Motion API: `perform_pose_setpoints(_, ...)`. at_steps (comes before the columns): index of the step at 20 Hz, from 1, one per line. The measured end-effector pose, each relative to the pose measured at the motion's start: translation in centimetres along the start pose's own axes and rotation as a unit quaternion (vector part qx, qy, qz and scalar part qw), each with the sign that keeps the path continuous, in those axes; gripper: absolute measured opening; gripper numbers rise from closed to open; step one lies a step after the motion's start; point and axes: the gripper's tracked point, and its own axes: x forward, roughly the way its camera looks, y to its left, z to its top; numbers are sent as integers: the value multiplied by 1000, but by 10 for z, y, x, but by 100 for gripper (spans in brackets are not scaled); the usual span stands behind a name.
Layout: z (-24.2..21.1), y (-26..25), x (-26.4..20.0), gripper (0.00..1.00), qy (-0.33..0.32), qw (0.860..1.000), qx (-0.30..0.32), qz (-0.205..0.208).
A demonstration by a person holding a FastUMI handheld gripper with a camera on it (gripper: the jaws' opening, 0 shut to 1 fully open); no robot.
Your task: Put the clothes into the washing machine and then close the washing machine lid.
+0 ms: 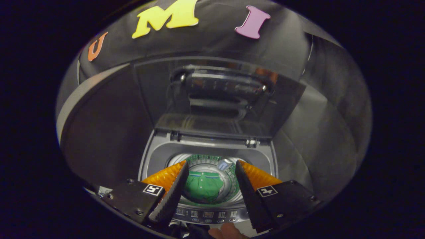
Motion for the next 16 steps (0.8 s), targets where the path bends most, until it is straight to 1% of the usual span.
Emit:
perform_pose_setpoints(4, 68, -1, -37, 88, -75, 997, 24, 19)
perform_pose_setpoints(7, 132, -2, -71, 88, -150, 987, 42, 37)
perform_pose_setpoints(9, 168, -3, -78, 89, -187, 980, 47, 47)
perform_pose_setpoints(10, 183, -6, -74, 94, -194, 979, 45, 46)
perform_pose_setpoints(11, 189, -7, -65, 99, -187, 980, 43, 44)
perform_pose_setpoints(14, 198, -3, -19, 100, -158, 985, 39, 52)
perform_pose_setpoints(16, 203, 4, 3, 100, -143, 987, 39, 63)
